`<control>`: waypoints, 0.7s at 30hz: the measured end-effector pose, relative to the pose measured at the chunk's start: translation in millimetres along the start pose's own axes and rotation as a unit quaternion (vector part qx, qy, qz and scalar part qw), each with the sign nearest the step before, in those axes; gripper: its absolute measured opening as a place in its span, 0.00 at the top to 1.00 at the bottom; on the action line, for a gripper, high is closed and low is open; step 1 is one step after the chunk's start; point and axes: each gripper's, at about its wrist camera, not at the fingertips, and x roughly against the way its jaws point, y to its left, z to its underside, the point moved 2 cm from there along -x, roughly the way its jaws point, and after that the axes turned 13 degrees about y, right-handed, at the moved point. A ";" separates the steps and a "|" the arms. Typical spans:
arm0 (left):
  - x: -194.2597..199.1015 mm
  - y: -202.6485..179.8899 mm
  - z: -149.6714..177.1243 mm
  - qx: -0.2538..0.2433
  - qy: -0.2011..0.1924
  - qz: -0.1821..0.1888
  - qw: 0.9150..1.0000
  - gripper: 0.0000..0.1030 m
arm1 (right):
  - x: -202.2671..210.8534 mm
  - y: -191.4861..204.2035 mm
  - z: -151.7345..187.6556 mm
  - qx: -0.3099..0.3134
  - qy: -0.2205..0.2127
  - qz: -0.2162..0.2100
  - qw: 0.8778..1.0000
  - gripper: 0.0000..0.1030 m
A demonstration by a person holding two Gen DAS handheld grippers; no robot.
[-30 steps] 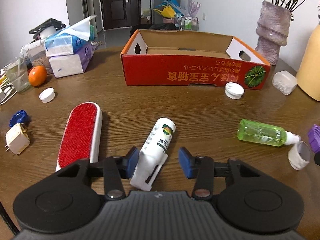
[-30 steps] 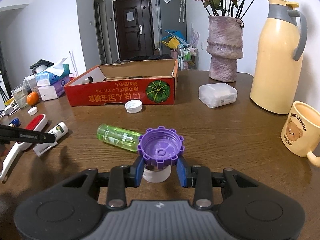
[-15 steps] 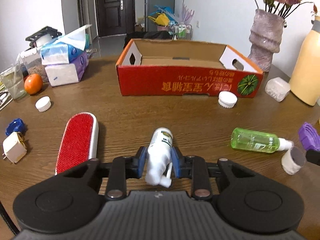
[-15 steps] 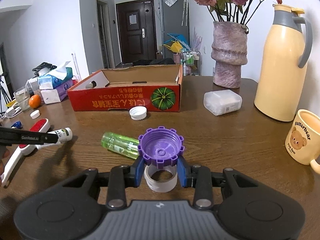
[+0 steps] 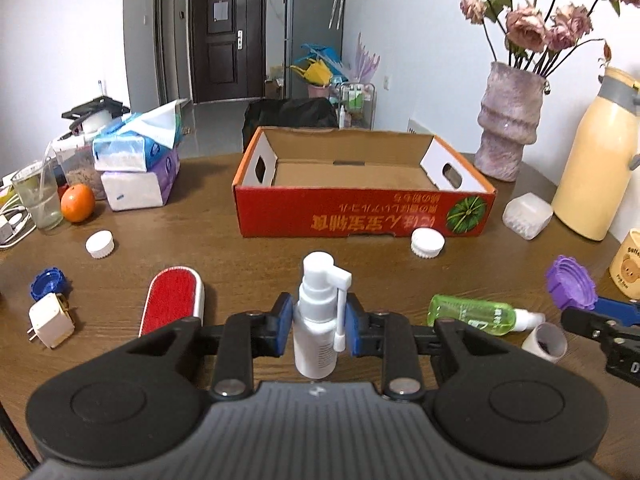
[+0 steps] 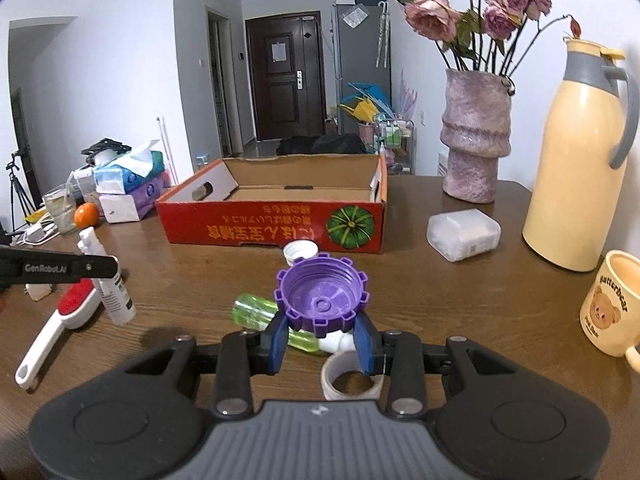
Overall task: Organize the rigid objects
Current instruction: 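Close the left tool on the white spray bottle and lift it, then carry the spray bottle with the left tool while the right tool carries the cap over the box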
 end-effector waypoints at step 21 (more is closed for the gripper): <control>25.0 -18.3 -38.7 0.002 -0.033 0.008 0.999 0.73 | -2.1 26.8 -56.5 0.021 -0.025 -0.018 0.999 0.67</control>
